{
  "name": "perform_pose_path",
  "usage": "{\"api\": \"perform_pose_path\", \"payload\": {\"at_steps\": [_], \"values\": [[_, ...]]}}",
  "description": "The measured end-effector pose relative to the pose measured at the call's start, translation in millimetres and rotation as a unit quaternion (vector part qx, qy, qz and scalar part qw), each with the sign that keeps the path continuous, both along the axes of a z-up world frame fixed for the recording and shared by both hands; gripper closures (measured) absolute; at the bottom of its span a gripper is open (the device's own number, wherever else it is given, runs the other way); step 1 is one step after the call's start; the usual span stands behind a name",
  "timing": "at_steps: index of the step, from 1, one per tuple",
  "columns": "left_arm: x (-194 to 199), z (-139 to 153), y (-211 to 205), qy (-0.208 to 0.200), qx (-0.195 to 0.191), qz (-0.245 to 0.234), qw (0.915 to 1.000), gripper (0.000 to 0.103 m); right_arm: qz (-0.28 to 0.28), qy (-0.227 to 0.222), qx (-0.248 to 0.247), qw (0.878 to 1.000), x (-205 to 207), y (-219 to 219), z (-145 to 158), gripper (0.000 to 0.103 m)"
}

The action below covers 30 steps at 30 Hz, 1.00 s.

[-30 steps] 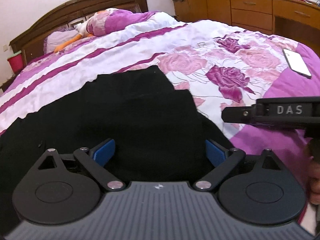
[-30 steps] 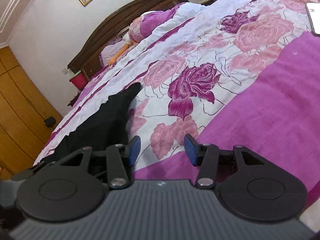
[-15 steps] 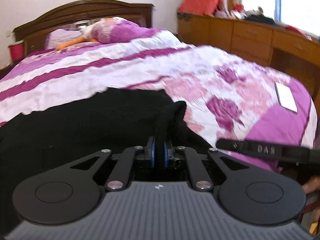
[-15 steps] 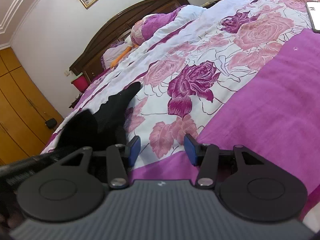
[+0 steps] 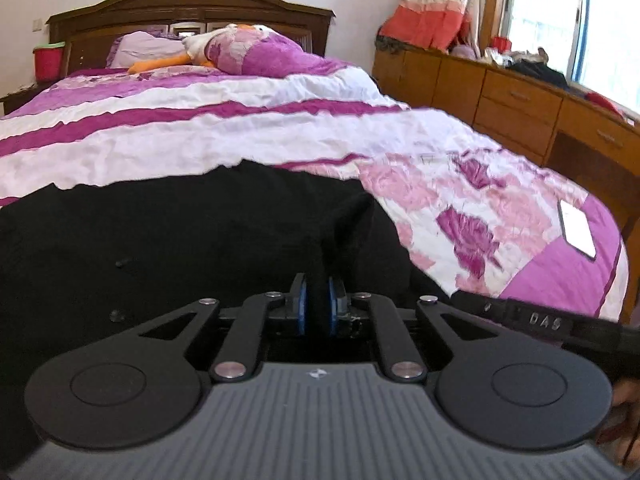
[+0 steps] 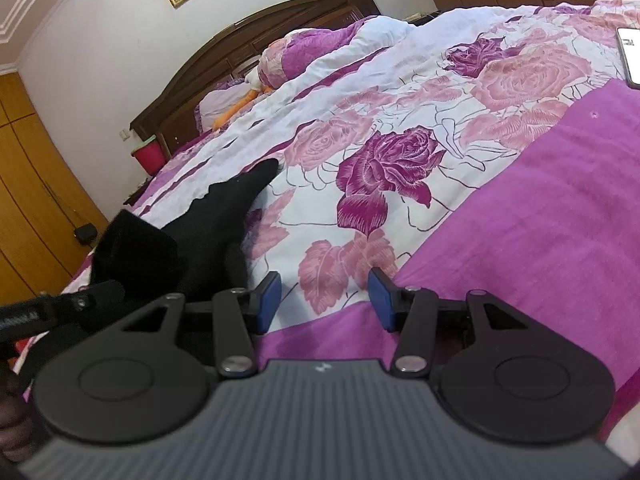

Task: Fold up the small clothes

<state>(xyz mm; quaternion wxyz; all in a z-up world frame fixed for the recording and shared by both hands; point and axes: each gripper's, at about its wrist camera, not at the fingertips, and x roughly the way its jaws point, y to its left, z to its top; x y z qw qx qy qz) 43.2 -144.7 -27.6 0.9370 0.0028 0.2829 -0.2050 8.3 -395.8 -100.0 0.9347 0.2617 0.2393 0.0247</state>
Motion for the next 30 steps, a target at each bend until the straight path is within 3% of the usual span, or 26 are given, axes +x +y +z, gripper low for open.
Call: {"api": "perform_pose_path", "payload": {"at_steps": [5,7,13,17,25,30], "values": [[12,-11,-4,0.004,0.016,0.012,0.9998,0.089,-0.002,0.002,-0.016,1.0,1,4,1,0.053],[10,-4,3,0.001,0.0,0.021,0.9998,0.095,-0.001,0.002,-0.024,1.0,1,6,1,0.053],[-3,41,49,-0.064,-0.01,0.076,0.995,0.096,-0.001,0.003,-0.029,1.0,0,8,1,0.053],[-8,56,98,-0.095,0.009,0.146,0.9846,0.097,-0.001,0.009,-0.04,0.999,1,11,3,0.054],[0,19,172,-0.035,0.022,0.237,0.9707,0.097,0.016,0.058,-0.093,0.994,12,21,22,0.053],[-9,-5,194,0.004,0.014,0.244,0.9698,0.096,0.021,0.08,-0.114,0.99,17,26,28,0.052]]}}
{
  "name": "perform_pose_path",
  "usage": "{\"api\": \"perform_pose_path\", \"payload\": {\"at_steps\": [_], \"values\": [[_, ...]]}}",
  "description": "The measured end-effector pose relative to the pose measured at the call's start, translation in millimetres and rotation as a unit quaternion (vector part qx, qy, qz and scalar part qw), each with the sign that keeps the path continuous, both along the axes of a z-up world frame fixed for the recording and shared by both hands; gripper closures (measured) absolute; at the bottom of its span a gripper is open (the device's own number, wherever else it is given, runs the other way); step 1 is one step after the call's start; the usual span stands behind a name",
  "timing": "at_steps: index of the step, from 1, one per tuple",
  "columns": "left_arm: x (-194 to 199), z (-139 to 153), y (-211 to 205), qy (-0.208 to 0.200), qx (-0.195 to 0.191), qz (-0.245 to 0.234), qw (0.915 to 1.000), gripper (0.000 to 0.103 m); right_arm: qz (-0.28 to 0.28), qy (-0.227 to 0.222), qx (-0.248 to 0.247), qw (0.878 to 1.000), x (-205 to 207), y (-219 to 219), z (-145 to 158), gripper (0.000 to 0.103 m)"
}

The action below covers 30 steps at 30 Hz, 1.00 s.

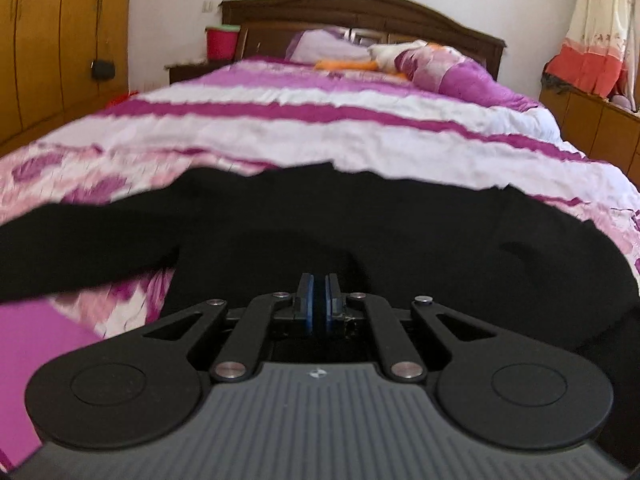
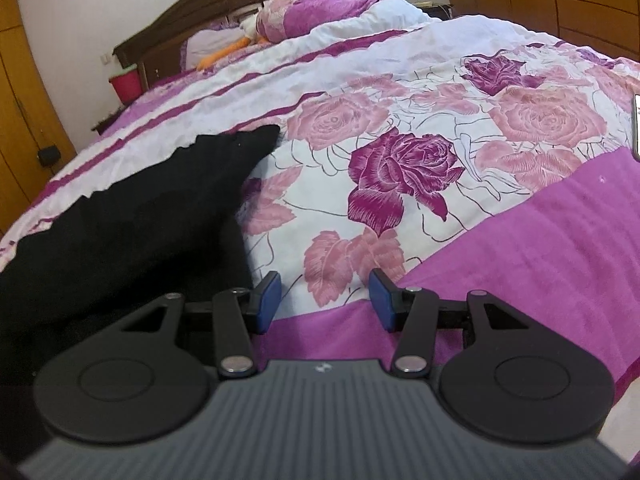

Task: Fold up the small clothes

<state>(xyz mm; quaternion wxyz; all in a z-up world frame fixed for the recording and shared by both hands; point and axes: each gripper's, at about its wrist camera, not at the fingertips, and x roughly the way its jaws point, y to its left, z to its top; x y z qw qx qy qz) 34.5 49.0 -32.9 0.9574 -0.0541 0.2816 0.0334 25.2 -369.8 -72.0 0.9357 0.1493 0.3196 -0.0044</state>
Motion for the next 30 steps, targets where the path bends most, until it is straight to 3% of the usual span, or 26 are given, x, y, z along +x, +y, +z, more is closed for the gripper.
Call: {"api": "perform_pose_path", "payload": {"at_steps": [5,9,11,13,16,23,24,25,26,27,30], "values": [[-2,5,8,-0.015,-0.026,-0.027,0.9992,0.095,0.003,0.007,0.001,1.0,8,4,19,0.049],[11,4,7,0.009,-0.063,-0.049,0.9968,0.095,0.014,-0.015,-0.006,1.0,12,12,33,0.049],[20,0,2,0.027,-0.077,-0.063,0.9947,0.085,0.017,-0.023,-0.009,1.0,14,18,34,0.049],[27,-7,-3,0.042,-0.073,-0.064,0.9944,0.049,0.025,-0.017,-0.009,0.999,16,23,32,0.049],[28,-14,-10,0.031,-0.054,-0.05,0.9968,0.041,0.04,-0.008,-0.013,0.999,16,30,24,0.049],[53,-26,-18,0.031,-0.081,-0.049,0.995,0.045,0.064,-0.012,-0.046,0.997,18,45,14,0.05],[55,-26,-21,0.029,-0.083,-0.049,0.9949,0.057,0.065,-0.013,-0.048,0.997,19,46,13,0.05],[58,-26,-23,0.03,-0.087,-0.052,0.9944,0.077,0.066,-0.014,-0.053,0.996,21,47,12,0.05],[60,-25,-25,0.031,-0.091,-0.057,0.9938,0.085,0.066,-0.015,-0.057,0.996,22,48,11,0.05],[60,-23,-27,0.029,-0.091,-0.06,0.9936,0.092,0.067,-0.017,-0.06,0.996,23,49,9,0.05],[58,-8,-31,-0.003,-0.061,-0.068,0.9958,0.094,0.064,-0.02,-0.064,0.996,24,51,6,0.05]]}}
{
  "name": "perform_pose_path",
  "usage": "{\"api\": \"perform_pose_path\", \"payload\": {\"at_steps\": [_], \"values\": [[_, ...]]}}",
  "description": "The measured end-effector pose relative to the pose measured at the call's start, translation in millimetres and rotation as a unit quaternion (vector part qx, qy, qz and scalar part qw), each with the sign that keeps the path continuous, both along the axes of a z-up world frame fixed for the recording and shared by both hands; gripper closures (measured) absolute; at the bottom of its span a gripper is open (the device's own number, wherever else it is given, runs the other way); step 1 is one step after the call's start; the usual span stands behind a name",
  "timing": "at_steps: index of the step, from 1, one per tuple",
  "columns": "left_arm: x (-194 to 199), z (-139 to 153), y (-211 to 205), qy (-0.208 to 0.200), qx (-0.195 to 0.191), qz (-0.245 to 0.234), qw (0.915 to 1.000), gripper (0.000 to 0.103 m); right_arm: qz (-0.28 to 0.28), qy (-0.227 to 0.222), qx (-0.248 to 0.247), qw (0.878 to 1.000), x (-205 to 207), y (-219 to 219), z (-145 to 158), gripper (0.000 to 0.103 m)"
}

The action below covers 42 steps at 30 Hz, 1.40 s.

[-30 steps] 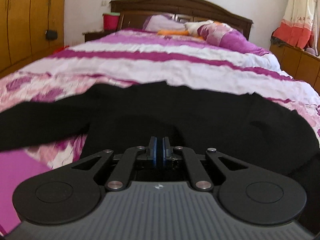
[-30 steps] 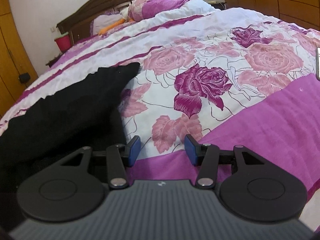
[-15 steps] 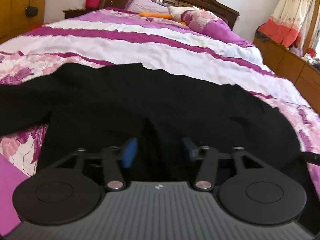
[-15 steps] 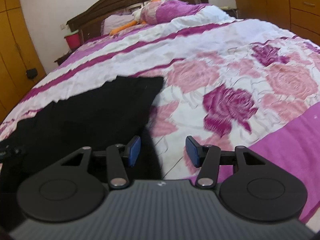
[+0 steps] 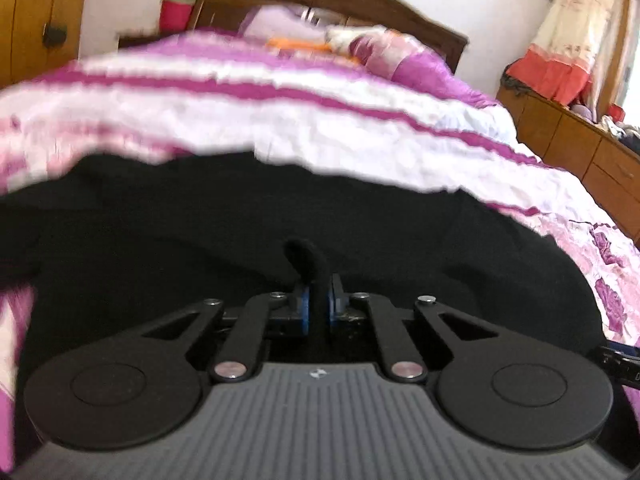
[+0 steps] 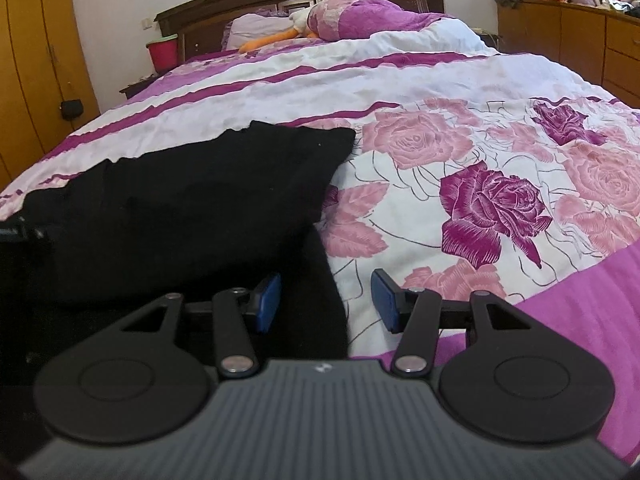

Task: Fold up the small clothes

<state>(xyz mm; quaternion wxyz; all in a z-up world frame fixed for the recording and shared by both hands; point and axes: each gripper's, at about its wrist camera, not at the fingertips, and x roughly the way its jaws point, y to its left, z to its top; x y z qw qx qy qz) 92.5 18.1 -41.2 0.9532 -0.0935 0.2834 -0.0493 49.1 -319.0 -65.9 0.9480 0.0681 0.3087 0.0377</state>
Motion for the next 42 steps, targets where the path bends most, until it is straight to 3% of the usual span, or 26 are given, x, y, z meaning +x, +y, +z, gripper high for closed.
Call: {"api": "perform_pose_path", "payload": {"at_steps": [3,7,15,18,21,24,28,34,35,36,37,40,42], "values": [[1,18,7,-0.029,-0.01,0.008,0.9995,0.094,0.001,-0.006,0.007,1.0,-2,-3,-2,0.05],[8,34,13,-0.058,0.033,0.032,0.9973,0.094,-0.002,-0.006,0.015,1.0,-2,-6,-4,0.053],[35,9,34,-0.006,0.069,0.04,0.9968,0.094,0.005,0.001,0.003,1.0,-1,-5,-2,0.053],[35,-2,34,-0.002,0.073,0.034,0.9968,0.094,0.002,0.014,0.008,1.0,-3,-7,14,0.052],[35,-9,33,-0.005,0.077,0.032,0.9965,0.094,0.005,-0.008,0.037,0.999,-4,-11,32,0.052],[35,-12,34,-0.004,0.075,0.031,0.9967,0.093,0.011,-0.027,0.031,0.999,14,-5,42,0.052],[35,-13,34,-0.007,0.079,0.029,0.9964,0.093,-0.002,-0.021,0.031,0.999,54,3,40,0.052],[33,-9,29,-0.024,0.096,0.027,0.9948,0.093,-0.004,0.028,0.006,1.0,109,20,15,0.05],[31,-6,28,-0.034,0.1,0.027,0.994,0.093,0.0,0.021,0.011,1.0,110,21,11,0.058],[27,-2,27,-0.05,0.105,0.026,0.9928,0.093,0.002,0.007,0.018,1.0,109,21,10,0.072],[24,2,26,-0.065,0.111,0.024,0.9914,0.093,0.001,-0.008,0.021,1.0,106,22,11,0.094],[28,5,22,-0.073,0.13,0.018,0.9887,0.093,-0.023,-0.057,0.005,0.998,97,26,16,0.094],[39,-5,22,-0.045,0.14,0.023,0.9888,0.092,-0.019,-0.049,-0.024,0.998,100,34,11,0.094]]}}
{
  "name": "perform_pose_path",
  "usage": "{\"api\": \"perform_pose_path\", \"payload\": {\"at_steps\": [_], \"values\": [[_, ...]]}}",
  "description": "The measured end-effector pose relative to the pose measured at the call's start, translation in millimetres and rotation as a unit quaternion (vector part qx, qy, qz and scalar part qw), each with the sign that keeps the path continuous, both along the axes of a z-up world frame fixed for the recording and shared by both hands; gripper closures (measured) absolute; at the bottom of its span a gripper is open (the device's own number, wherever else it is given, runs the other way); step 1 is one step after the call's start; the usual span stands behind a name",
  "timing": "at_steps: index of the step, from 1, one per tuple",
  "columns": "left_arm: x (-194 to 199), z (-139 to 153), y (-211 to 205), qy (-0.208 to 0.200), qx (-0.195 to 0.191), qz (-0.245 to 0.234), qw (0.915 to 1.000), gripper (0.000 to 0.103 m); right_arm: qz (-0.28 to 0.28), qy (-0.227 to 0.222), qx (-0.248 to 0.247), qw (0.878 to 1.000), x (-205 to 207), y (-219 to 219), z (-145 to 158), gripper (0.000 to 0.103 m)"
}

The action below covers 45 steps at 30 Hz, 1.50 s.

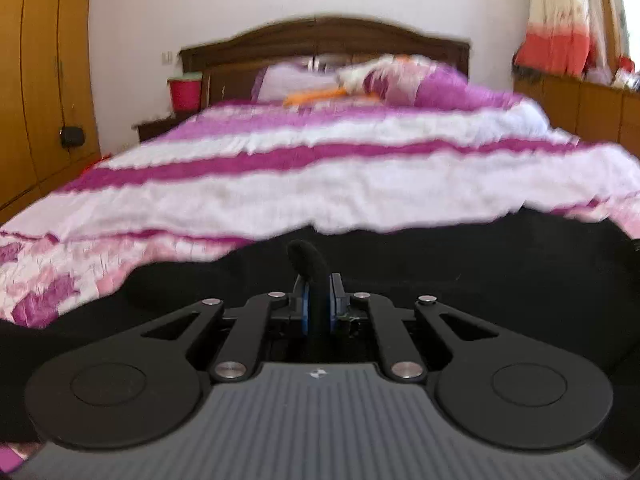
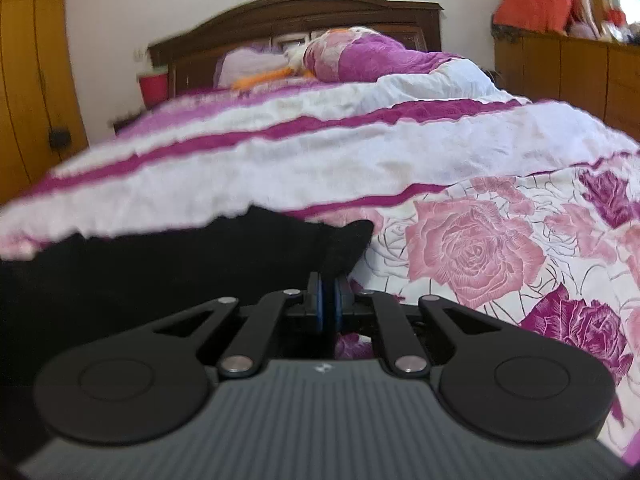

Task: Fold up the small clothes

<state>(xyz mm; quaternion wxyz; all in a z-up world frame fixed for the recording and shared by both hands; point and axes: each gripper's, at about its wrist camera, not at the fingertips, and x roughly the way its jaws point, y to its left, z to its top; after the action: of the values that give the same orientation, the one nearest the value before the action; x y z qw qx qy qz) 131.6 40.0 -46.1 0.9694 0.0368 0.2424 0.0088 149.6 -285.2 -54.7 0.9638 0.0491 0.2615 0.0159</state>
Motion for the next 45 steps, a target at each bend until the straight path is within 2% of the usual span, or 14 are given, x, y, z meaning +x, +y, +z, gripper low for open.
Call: {"api": "perform_pose_path", "payload": {"at_steps": [2,3,5,9,11,13,14,15,17,19,28,34,42,45], "values": [[8,-14,4,0.031,0.001,0.014,0.9994,0.088,-0.002,0.019,-0.017,1.0,7,3,-10,0.092],[10,-20,5,0.036,0.0,0.021,0.9991,0.08,-0.003,0.021,-0.023,1.0,8,4,-14,0.091],[13,-23,9,0.042,-0.005,0.027,0.9987,0.077,-0.005,0.022,-0.032,0.999,10,5,-18,0.091],[17,-24,18,0.048,-0.021,0.027,0.9983,0.073,-0.004,0.024,-0.039,0.999,12,7,-20,0.091],[15,-22,22,0.048,-0.029,0.032,0.9979,0.067,-0.004,0.024,-0.032,0.999,12,4,-20,0.092],[11,-17,24,0.048,-0.031,0.041,0.9975,0.056,-0.006,0.026,-0.023,0.999,12,1,-19,0.09],[9,-13,25,0.049,-0.033,0.045,0.9973,0.055,-0.006,0.026,-0.017,0.999,11,-1,-17,0.088],[5,-9,28,0.049,-0.036,0.048,0.9969,0.055,-0.006,0.027,-0.014,1.0,10,-1,-16,0.086],[-4,-2,33,0.048,-0.042,0.055,0.9964,0.054,-0.008,0.028,-0.01,1.0,6,-4,-9,0.067],[-15,5,39,0.045,-0.041,0.064,0.9961,0.053,0.0,0.026,0.0,1.0,-3,-7,-2,0.055],[-69,30,71,0.03,-0.043,0.123,0.9911,0.051,0.036,0.017,0.022,0.999,-57,-1,32,0.054],[-103,40,90,0.028,-0.034,0.137,0.9896,0.05,0.048,0.013,0.042,0.998,-89,6,53,0.054],[-134,43,121,0.033,-0.03,0.165,0.9854,0.049,0.066,0.021,0.07,0.995,-126,20,70,0.054],[-143,37,136,0.033,-0.026,0.182,0.9824,0.042,0.071,0.029,0.081,0.994,-139,26,68,0.054]]}}
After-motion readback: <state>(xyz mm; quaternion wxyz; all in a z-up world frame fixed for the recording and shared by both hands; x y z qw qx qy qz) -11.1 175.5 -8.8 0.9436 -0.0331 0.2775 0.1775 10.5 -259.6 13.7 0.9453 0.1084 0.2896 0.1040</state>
